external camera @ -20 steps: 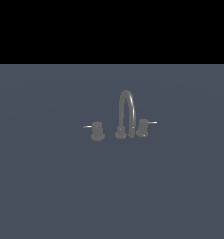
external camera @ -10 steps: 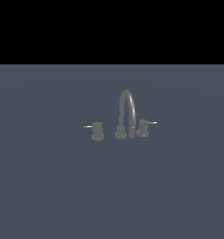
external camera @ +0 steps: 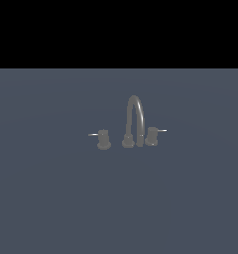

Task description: Turn on the faucet by rotating a designated handle.

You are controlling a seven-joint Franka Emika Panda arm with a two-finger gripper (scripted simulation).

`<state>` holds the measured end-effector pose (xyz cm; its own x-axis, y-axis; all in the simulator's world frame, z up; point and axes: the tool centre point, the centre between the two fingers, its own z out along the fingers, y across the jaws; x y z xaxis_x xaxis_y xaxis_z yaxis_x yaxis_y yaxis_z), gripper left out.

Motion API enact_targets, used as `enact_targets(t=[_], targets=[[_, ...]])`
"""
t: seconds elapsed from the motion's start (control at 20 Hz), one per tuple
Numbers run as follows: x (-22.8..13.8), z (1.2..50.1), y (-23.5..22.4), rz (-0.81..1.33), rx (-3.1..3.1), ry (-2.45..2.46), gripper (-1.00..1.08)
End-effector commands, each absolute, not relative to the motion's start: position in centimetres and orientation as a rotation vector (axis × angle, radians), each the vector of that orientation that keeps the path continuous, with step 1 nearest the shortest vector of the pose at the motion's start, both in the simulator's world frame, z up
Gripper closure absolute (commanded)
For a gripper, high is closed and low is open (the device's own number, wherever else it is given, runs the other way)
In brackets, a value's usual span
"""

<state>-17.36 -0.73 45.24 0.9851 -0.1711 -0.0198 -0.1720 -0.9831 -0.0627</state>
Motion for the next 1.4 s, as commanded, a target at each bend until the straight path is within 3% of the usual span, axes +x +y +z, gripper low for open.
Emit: enact_targets(t=[0.0, 0.65, 1.35], targets=[[-15.5, 44.4, -1.2, 0.023, -3.059, 0.361, 1.08], [-5.6, 37.4, -4.7, 0.024, -2.969, 0.892, 1.08], [2.8, 26.2, -9.3, 0.018, -2.773, 1.431, 1.08]])
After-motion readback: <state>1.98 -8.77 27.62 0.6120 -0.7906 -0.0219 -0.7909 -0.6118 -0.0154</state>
